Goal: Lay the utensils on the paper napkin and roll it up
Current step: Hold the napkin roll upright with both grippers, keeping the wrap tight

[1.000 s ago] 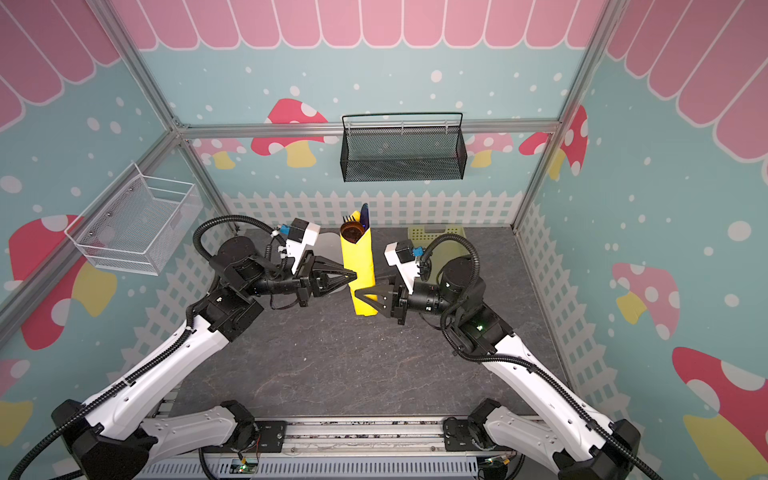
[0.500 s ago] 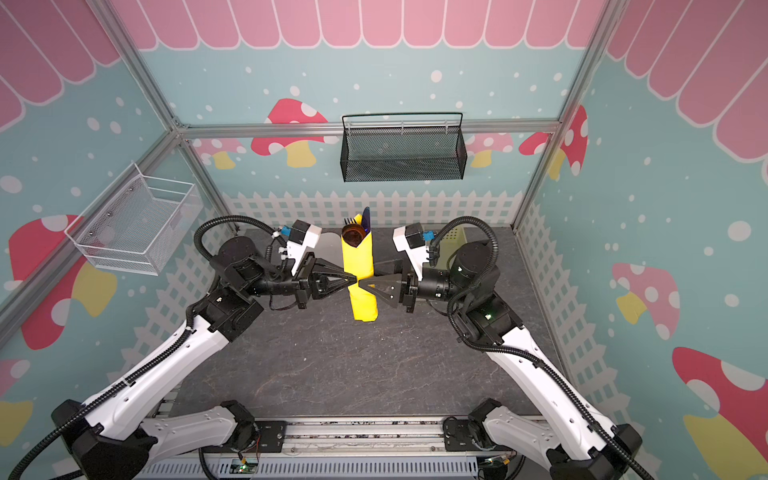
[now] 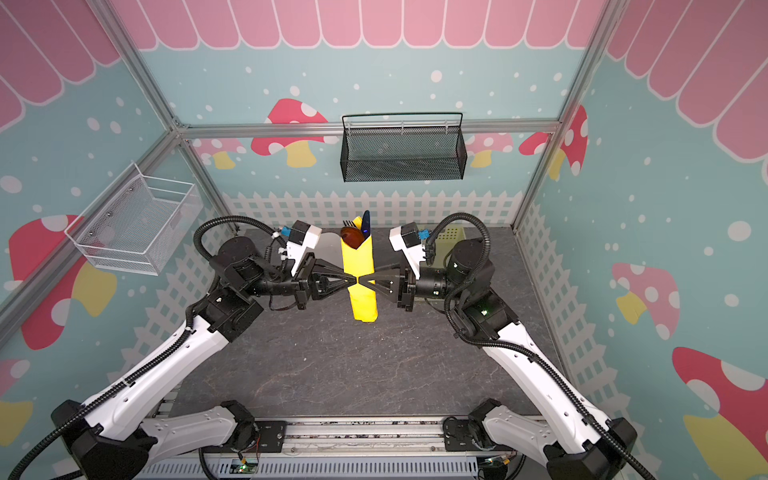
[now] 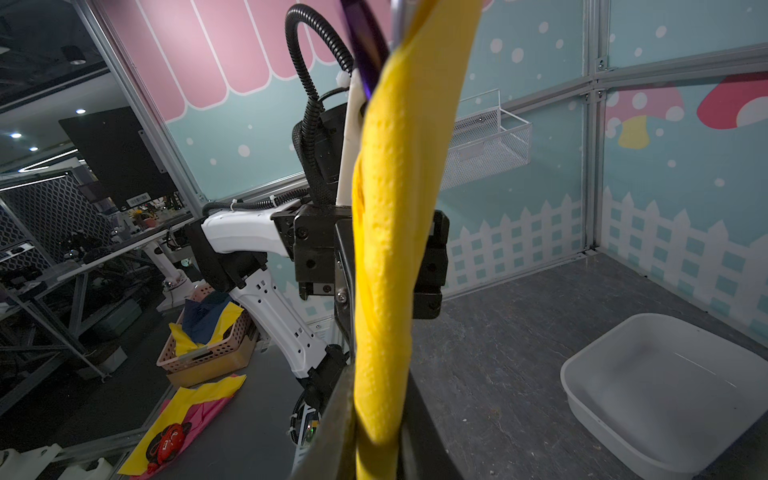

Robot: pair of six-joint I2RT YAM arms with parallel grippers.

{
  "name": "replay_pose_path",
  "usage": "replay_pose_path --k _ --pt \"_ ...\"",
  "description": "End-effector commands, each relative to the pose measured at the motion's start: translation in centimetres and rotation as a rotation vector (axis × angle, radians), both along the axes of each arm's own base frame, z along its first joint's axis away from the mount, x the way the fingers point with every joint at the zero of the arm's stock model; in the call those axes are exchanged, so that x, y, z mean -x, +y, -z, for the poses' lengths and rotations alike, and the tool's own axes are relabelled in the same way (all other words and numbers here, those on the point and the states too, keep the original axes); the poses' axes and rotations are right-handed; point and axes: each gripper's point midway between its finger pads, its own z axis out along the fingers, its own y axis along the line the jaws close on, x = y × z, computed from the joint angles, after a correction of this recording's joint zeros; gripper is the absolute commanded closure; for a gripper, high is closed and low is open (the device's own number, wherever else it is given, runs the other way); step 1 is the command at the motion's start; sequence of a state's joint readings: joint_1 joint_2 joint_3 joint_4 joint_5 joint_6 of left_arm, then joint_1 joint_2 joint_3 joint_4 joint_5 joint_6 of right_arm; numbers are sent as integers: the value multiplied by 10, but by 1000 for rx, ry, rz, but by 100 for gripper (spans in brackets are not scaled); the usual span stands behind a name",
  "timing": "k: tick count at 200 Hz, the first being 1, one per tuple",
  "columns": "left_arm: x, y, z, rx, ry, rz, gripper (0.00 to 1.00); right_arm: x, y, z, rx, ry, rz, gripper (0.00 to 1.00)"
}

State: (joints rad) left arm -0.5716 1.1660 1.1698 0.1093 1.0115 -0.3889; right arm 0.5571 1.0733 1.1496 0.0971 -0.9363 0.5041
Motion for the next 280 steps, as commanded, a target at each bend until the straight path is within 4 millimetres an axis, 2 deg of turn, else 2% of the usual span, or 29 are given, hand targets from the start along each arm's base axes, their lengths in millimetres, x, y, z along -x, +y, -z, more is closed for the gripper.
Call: replay_pose_path --k 1,55,86,95,112,128,141,157,200,223,253,280 --pt "7 7 -18 39 -75 -12 100 5 -1 -8 -12 -34 -19 86" --pt "5 7 -16 31 -73 -24 100 3 -2 -9 -13 -35 -9 100" --pt "1 7 -14 22 -67 -41 100 2 -2 -8 -13 -37 -3 100" --pt "0 7 -13 20 -63 -44 96 3 -2 -9 -14 -38 -3 100" --pt "0 7 -13 18 -60 -48 95 2 -3 -9 -13 -40 5 100" --pt "0 8 -13 19 -66 -51 100 1 -3 -8 -11 -40 8 100" --pt "0 9 -14 20 -68 -54 100 1 -4 -9 -11 -40 8 100" --pt "1 10 -15 20 -74 -57 100 2 -4 -9 -12 -42 9 89" --pt "0 10 -14 20 -75 -60 100 3 -7 -10 -10 -48 20 84" --pt "0 10 -15 21 -75 -61 100 2 -9 -9 -6 -46 32 78" --pt "0 11 -16 24 -82 -66 100 3 -9 -7 -2 -42 30 78" --pt "0 10 -16 24 -78 -64 100 2 -8 -7 -1 -40 28 85"
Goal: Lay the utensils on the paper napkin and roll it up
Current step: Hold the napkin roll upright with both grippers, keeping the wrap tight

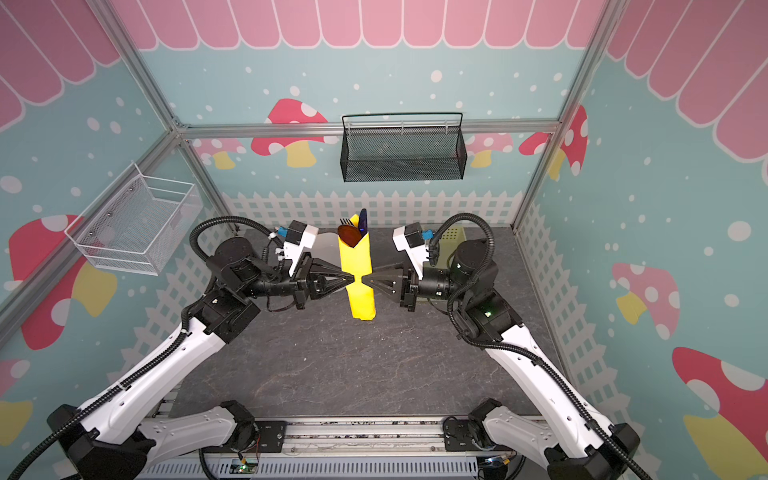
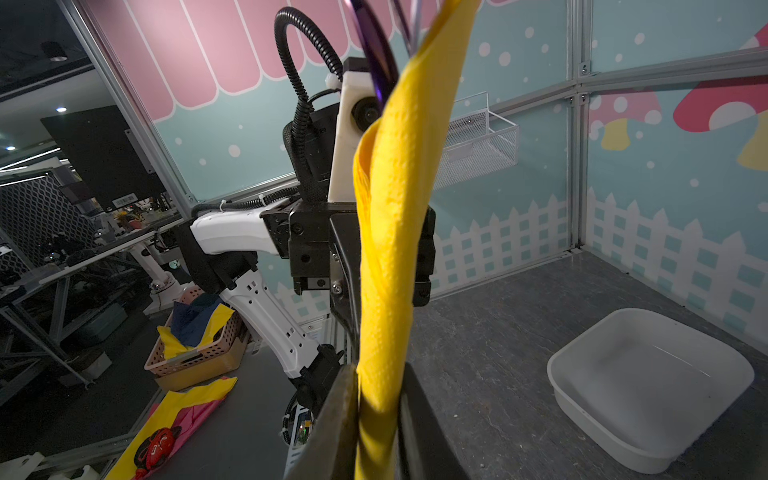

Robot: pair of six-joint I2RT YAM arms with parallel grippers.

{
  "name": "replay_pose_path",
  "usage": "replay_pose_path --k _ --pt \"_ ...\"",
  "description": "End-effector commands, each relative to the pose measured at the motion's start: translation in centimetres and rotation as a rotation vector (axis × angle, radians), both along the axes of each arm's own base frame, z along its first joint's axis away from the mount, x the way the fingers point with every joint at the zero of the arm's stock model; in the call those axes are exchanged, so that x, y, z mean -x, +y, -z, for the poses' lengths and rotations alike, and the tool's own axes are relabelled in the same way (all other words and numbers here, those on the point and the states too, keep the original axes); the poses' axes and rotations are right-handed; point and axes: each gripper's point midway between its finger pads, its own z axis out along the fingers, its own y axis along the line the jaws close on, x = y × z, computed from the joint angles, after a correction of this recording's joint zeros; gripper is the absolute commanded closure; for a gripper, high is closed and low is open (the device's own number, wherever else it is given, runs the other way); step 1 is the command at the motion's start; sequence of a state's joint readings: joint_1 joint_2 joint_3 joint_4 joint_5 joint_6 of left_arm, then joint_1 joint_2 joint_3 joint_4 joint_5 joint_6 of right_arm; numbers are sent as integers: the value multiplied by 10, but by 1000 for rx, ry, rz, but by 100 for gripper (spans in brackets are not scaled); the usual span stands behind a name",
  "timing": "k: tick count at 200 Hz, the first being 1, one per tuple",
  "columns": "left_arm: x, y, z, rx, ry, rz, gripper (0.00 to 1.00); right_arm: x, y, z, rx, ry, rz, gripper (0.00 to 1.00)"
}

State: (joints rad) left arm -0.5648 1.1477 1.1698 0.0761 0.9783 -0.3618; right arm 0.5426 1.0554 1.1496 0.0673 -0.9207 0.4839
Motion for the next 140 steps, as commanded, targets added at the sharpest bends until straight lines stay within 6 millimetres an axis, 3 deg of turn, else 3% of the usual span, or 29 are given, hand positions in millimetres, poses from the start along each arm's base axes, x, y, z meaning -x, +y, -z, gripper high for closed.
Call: replay_pose_path --k 1,42,81,140 --pt "3 6 -15 28 -67 -21 100 4 -3 -7 -8 -32 -4 85" --pt "0 4 -13 24 -58 -21 100 3 -1 -8 -8 -33 -12 89" --pt "-1 4 -12 23 -56 -23 100 2 -1 -7 -6 -30 -12 79" --pt "-3 1 -13 30 -47 -7 100 -1 4 -4 -5 -20 -40 79"
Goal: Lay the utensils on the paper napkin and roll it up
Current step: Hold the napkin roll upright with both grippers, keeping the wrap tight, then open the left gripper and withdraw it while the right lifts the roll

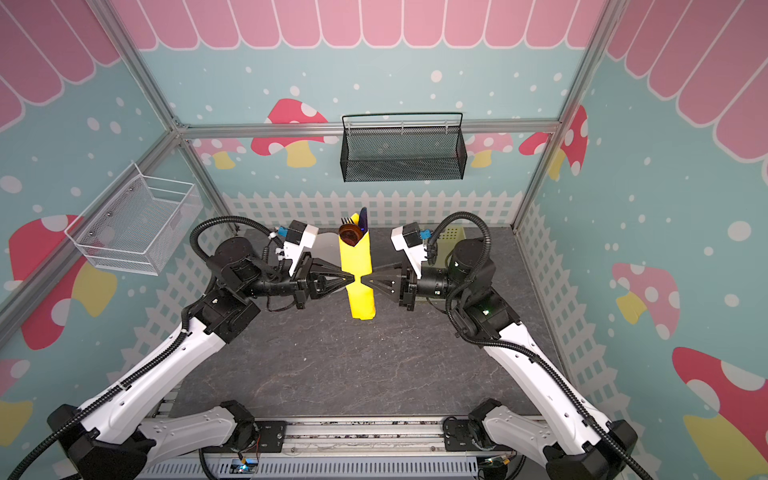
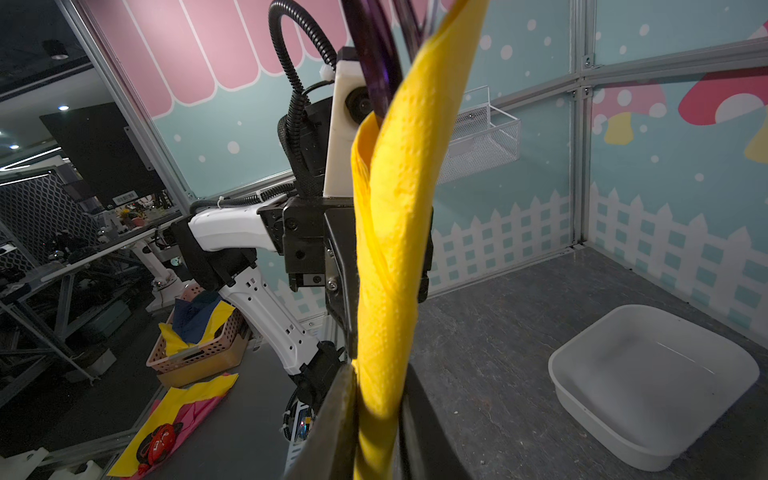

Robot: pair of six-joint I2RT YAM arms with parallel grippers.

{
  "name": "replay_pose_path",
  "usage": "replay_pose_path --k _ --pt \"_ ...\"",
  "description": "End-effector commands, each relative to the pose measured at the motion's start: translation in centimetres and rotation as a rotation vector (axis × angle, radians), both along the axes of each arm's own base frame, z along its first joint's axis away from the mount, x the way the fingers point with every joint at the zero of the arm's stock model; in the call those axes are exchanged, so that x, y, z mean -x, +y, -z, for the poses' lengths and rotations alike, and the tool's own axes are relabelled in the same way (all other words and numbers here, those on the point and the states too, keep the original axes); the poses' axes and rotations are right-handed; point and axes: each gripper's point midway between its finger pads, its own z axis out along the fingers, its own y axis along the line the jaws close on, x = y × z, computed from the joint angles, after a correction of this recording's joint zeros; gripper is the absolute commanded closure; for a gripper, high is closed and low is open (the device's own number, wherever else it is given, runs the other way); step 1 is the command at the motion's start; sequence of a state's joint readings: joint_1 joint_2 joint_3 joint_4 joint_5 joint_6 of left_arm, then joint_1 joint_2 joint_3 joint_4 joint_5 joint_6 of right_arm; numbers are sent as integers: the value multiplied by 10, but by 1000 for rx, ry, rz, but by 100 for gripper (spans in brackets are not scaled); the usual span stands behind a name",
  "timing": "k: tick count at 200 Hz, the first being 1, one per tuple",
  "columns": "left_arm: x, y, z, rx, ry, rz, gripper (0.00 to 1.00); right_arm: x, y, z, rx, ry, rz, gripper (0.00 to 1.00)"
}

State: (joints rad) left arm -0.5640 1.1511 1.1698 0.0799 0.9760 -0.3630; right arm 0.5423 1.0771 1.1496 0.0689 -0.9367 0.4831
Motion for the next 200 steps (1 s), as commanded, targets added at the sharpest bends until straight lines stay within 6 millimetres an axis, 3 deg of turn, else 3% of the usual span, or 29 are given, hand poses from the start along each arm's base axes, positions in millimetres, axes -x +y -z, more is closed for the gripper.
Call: replay_pose_path --k 1,34,72,97,121,150,200 --pt "-1 1 -13 30 -49 -5 100 3 0 -11 -17 -36 -25 79" --pt "-2 1 -11 25 -47 -9 100 3 0 -14 -21 -46 -20 80" --pt "-3 2 -8 15 -48 -17 100 3 -2 -16 -25 -56 -4 88" --pt "-6 3 -8 9 -47 -43 100 2 -4 -17 -28 -65 12 100" --pt "-9 4 -7 4 -45 -62 100 2 -5 -19 -32 -74 22 100" --pt "-9 6 -6 1 -36 -70 90 1 -6 -20 -29 -79 33 100" --pt "-16 17 -4 -4 -23 -131 81 -5 -7 -18 -7 -86 65 100"
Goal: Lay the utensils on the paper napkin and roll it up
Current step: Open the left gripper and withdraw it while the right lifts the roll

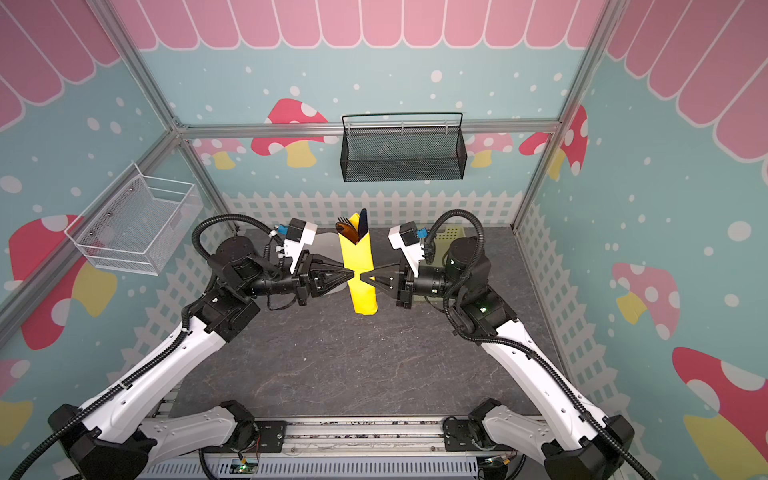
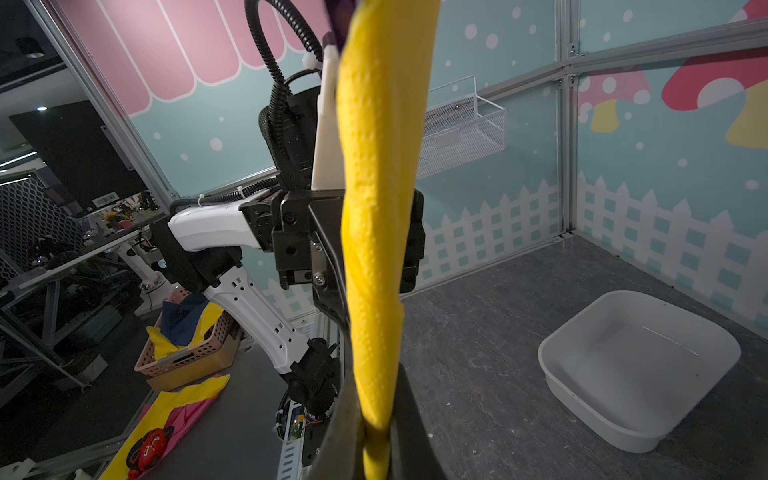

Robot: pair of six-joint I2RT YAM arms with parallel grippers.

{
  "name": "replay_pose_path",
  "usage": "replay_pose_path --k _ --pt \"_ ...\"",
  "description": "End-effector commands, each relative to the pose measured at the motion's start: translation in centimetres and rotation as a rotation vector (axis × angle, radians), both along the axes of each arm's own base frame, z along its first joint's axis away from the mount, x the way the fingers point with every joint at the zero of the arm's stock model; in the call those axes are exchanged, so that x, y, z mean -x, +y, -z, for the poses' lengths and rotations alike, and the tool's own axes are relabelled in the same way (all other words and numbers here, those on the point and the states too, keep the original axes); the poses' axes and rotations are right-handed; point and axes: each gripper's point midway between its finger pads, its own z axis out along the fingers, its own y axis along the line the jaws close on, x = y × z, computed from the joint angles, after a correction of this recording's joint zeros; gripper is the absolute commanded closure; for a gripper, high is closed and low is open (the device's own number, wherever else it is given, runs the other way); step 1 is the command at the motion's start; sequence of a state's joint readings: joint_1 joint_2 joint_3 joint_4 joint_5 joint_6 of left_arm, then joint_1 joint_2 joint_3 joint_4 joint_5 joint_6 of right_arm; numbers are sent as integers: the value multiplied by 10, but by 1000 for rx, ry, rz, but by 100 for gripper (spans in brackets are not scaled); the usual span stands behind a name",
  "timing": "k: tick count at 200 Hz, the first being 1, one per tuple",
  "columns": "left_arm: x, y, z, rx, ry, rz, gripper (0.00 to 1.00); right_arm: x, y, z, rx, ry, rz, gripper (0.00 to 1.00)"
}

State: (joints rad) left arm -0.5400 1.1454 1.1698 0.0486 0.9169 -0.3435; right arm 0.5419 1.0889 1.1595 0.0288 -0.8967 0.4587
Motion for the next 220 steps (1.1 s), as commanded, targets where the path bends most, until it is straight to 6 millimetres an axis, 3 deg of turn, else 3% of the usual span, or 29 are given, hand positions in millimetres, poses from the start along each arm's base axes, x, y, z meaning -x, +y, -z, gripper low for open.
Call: replay_pose_path --k 1,67,130,178,220 --pt "-1 11 -7 4 -29 -50 81 5 -8 -24 -26 -99 23 100" --pt "-6 47 13 -76 12 -178 81 -21 -15 -7 55 -102 93 100" --pt "-19 82 50 -187 46 -310 81 -84 -35 33 206 -62 211 100" --pt "-29 86 83 -249 43 -346 81 -147 -74 78 320 50 364 100" --pt "-34 86 104 -276 75 -352 82 -204 -124 135 399 218 517 100"
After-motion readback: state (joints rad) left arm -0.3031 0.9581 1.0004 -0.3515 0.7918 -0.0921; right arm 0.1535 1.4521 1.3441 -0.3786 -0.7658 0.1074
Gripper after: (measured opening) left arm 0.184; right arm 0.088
